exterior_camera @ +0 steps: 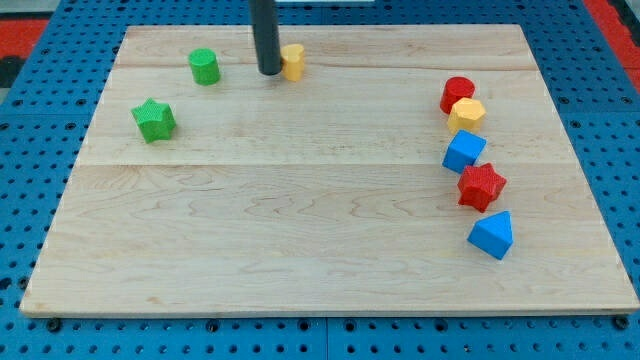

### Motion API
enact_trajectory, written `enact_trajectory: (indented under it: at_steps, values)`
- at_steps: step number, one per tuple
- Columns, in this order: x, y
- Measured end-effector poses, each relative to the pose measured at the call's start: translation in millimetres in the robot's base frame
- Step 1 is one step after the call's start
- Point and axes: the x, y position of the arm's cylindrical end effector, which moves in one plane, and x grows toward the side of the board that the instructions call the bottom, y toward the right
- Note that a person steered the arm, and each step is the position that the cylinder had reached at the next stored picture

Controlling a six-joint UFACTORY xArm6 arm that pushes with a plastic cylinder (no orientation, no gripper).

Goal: Move the yellow heart towards the line of blocks

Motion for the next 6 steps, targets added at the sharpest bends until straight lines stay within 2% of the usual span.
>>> enact_trajectory:
  at_steps: [1,2,3,4,5,6]
  values:
    - [-14.5,21.4]
    - [-27.8,15.3]
    - [-0.9,96.4]
    - [3.2,142.3]
    - [-34.7,123.2]
    - [-25.8,194.2]
